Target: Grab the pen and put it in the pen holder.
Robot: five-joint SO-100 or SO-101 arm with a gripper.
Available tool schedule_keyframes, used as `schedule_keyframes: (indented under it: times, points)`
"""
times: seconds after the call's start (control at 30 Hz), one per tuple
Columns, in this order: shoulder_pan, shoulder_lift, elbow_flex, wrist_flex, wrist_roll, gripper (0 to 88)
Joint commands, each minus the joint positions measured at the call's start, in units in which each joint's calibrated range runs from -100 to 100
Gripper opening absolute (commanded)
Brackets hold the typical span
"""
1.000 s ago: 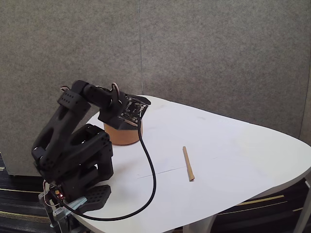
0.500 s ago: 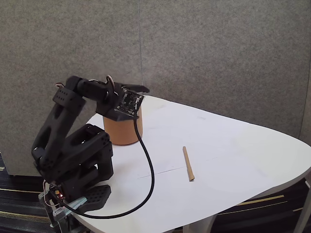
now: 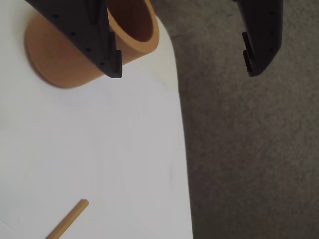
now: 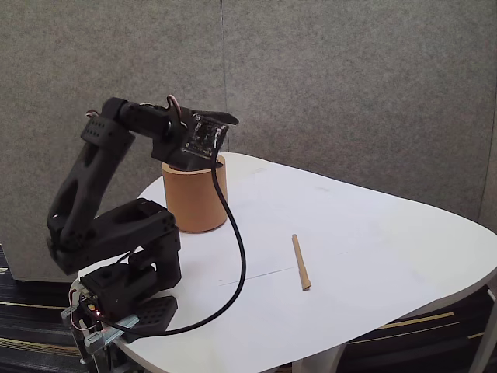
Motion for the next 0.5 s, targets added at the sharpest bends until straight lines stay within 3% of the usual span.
schedule_keyframes:
  times: [0.0, 0.23, 0.47]
  points:
    - [0.3, 10.3, -10.5, 0.1, 0.0, 35.0]
    - [0.3, 24.8, -21.9, 0.1, 0.0, 35.0]
    - [0.4, 36.2, -22.8, -0.5, -0.1, 35.0]
